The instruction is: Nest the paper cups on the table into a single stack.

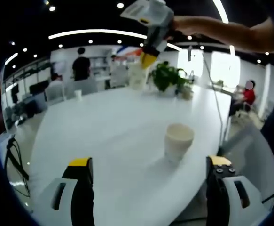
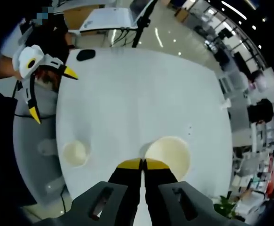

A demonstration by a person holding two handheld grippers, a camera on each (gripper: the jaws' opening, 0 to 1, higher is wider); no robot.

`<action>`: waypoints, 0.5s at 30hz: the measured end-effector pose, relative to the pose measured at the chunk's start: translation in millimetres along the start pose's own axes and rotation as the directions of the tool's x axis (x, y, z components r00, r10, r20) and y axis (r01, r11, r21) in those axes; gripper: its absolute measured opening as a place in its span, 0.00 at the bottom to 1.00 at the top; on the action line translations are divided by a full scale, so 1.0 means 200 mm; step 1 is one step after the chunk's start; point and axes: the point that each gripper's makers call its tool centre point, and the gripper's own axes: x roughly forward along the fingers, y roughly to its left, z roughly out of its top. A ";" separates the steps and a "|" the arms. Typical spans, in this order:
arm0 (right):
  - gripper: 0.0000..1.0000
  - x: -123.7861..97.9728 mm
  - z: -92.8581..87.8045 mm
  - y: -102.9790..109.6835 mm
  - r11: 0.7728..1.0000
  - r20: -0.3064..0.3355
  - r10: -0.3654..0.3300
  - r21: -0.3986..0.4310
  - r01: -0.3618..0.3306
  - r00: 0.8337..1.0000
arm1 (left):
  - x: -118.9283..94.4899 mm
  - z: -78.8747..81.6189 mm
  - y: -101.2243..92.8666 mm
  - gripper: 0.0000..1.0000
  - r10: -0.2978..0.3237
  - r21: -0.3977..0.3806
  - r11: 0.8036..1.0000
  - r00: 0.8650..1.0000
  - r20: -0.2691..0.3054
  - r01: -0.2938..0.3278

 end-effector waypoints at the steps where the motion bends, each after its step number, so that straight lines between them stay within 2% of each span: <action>1: 0.00 0.00 0.00 0.01 1.000 -0.003 0.003 0.003 -0.003 1.000 | 0.00 0.00 0.00 0.98 0.001 0.001 1.000 1.000 0.000 -0.001; 15: 0.00 -0.08 0.02 0.17 1.000 0.013 0.012 -0.015 -0.012 1.000 | 0.01 -0.01 0.00 0.98 0.013 -0.017 1.000 1.000 -0.001 -0.013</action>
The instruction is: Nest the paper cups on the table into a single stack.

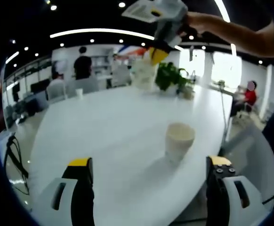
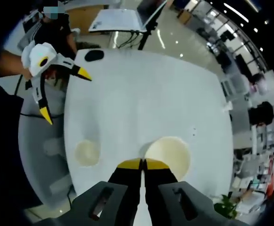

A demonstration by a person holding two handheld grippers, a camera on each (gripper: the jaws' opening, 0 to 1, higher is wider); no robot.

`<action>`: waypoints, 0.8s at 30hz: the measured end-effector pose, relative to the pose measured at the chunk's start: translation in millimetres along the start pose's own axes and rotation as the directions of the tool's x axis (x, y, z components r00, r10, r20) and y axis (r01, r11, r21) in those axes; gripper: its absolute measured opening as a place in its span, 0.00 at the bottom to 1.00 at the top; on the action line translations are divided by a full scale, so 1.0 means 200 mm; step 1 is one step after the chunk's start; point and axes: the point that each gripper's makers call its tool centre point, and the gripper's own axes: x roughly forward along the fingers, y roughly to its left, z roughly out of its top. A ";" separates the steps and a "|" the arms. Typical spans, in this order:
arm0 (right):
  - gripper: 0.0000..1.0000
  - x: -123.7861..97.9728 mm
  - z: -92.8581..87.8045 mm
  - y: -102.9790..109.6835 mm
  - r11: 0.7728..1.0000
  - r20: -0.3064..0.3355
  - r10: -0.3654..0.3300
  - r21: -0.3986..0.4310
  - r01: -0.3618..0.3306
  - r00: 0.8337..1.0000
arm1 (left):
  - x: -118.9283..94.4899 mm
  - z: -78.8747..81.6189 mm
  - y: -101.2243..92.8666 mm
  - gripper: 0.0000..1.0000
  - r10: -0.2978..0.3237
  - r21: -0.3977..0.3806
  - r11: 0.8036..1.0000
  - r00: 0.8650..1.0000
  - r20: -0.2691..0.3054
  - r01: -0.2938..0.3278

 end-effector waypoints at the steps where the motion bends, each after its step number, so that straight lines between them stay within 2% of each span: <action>1: 0.00 0.00 0.00 0.01 1.000 0.001 0.002 -0.002 -0.002 1.000 | 0.00 0.00 0.00 0.98 0.001 -0.003 1.000 1.000 0.001 -0.001; 11: 0.00 -0.04 -0.02 0.11 1.000 -0.001 0.018 -0.005 -0.018 1.000 | 0.03 0.00 0.00 0.98 0.009 -0.020 1.000 1.000 0.008 -0.009; 24: 0.00 -0.02 -0.02 0.22 1.000 0.013 0.030 -0.009 -0.030 0.999 | 0.08 -0.07 -0.01 0.98 0.004 -0.002 1.000 1.000 -0.023 -0.004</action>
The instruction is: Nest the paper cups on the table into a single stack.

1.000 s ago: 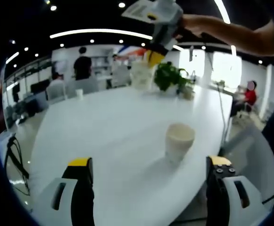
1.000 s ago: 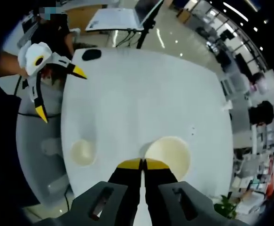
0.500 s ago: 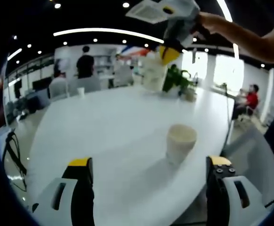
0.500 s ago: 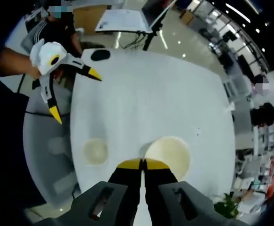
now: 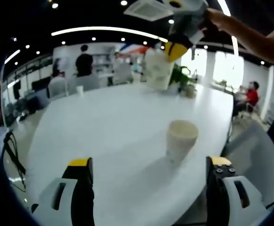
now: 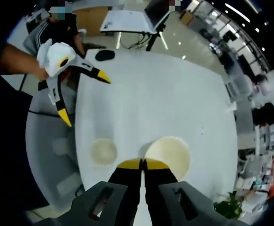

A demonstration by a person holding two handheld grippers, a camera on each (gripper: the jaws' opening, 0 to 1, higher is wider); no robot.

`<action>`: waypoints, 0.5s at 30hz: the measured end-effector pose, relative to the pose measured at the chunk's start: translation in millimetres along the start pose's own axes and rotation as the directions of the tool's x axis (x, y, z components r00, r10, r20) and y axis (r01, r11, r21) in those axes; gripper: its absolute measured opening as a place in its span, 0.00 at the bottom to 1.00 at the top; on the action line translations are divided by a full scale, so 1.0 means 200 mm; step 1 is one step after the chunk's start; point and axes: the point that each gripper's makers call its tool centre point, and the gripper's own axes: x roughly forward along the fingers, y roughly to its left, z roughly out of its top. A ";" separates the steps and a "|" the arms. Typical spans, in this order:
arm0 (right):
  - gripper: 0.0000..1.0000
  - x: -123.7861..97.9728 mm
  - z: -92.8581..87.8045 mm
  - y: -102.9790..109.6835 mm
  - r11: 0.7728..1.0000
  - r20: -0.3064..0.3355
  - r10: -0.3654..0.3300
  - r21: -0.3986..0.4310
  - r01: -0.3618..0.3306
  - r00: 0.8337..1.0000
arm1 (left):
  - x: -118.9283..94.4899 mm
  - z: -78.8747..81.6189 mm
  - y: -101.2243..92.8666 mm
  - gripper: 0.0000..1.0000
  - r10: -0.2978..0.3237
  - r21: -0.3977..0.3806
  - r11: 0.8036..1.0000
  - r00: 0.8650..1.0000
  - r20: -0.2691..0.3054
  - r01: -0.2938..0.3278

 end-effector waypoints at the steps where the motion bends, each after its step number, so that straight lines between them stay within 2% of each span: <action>1: 0.00 0.00 0.01 0.01 1.000 0.004 0.005 0.003 -0.005 1.000 | 0.01 -0.02 -0.02 0.98 -0.014 0.014 1.000 1.000 -0.013 0.014; 8: 0.00 0.01 0.01 0.05 1.000 -0.004 0.010 -0.005 -0.010 1.000 | 0.04 -0.06 -0.09 0.98 -0.065 0.072 0.995 0.997 -0.051 0.069; 11: 0.00 0.00 0.03 0.06 1.000 0.004 0.015 -0.008 -0.015 1.000 | 0.04 -0.08 -0.07 0.97 -0.064 0.070 0.995 0.996 -0.064 0.068; 15: 0.00 -0.01 0.04 0.07 1.000 0.006 0.014 -0.007 -0.014 1.000 | 0.04 -0.07 -0.05 0.97 -0.050 0.056 0.997 0.997 -0.051 0.053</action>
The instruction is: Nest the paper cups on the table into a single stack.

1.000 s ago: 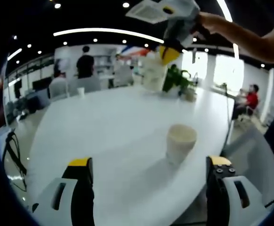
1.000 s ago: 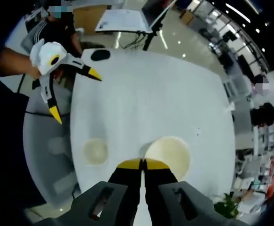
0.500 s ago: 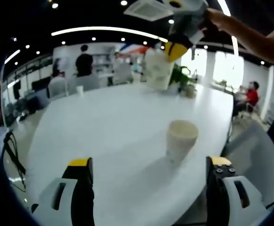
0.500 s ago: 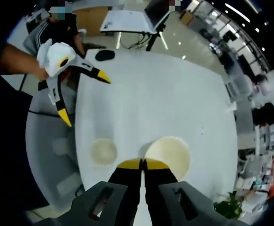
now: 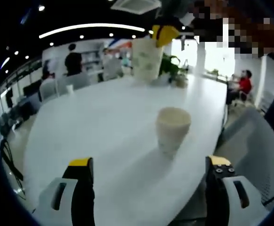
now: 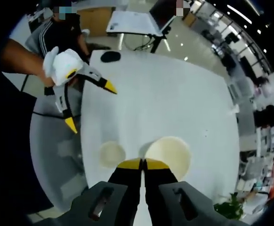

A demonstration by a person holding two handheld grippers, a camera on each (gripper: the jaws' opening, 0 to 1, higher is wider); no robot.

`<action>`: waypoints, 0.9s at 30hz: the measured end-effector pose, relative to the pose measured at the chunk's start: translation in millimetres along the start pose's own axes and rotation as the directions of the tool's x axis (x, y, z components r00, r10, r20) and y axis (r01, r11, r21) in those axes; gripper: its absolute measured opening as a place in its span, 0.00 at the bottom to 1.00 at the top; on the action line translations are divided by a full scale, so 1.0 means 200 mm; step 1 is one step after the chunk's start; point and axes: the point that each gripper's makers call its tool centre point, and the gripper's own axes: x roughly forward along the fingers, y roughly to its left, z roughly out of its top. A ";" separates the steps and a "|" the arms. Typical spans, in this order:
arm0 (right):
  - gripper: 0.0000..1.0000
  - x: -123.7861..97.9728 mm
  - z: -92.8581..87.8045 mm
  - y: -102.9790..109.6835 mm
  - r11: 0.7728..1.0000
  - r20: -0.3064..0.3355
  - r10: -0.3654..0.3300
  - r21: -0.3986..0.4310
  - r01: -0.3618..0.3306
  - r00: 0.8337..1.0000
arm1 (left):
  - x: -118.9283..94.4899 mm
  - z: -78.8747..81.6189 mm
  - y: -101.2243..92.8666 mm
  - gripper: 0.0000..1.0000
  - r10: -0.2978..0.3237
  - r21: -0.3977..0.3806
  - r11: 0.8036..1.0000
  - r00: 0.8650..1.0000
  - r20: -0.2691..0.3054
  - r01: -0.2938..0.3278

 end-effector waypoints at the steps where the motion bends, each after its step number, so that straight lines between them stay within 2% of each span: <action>1: 0.00 0.00 0.00 0.01 1.000 -0.002 0.002 -0.001 -0.002 1.000 | 0.00 0.00 0.00 0.96 0.001 -0.004 1.000 1.000 0.001 -0.001; 27: 0.00 -0.07 -0.05 0.27 0.997 -0.009 0.062 -0.041 -0.062 0.998 | 0.00 0.01 0.01 0.95 0.010 -0.038 0.999 1.000 0.013 -0.010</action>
